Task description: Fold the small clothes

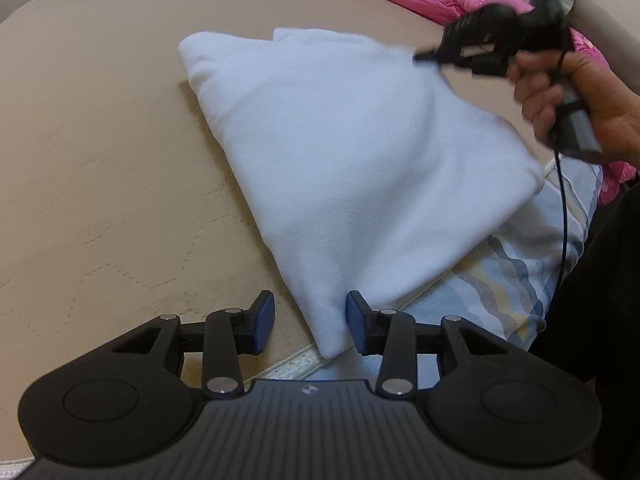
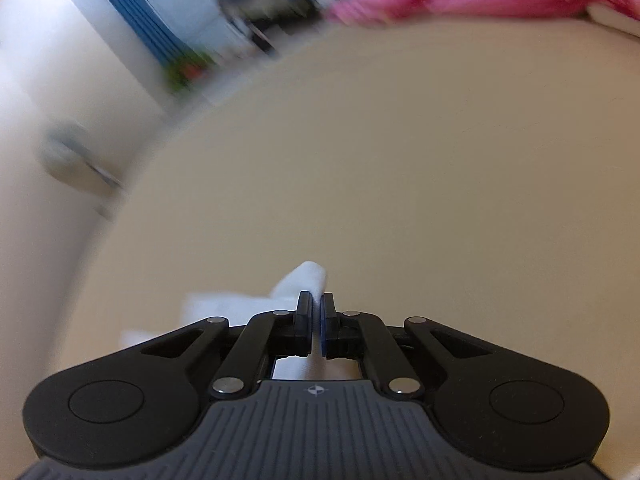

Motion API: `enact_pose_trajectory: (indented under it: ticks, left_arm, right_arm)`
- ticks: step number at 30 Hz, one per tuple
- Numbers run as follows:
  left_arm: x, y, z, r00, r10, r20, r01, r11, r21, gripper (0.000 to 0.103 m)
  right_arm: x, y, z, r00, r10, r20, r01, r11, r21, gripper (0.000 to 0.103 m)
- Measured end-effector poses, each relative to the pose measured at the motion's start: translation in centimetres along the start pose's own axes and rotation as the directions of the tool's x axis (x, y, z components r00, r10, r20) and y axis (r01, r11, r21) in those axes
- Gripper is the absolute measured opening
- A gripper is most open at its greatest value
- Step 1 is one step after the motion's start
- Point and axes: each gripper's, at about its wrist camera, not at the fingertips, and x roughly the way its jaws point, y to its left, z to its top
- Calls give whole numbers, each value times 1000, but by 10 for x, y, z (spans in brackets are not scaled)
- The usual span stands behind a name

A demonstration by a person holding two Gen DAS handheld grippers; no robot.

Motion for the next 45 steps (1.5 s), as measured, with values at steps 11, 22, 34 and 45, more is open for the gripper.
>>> enact_pose_trajectory:
  ticks: [11,22,34,45]
  left_arm:
    - [-10,4,4,1000,-21,3,21,1000,-20,46]
    - [-49,46,27,980,-59,189,107,960,-257,70]
    - [26,101,79,963,-136,231,245,801,-547,81]
    - [21,96,97,960,-126,251,239,837,-492,29]
  right_arm:
    - [-85,18,-23,985,166,56,-150,963,-222,39]
    - [-80,3,-85,972,19,-236,-138,855,-500,50]
    - [-35,-3,-72,978,91,-189,-116,986,-124,68]
    - [-37,24,-64,980,159,-117,-166,985,-46,22]
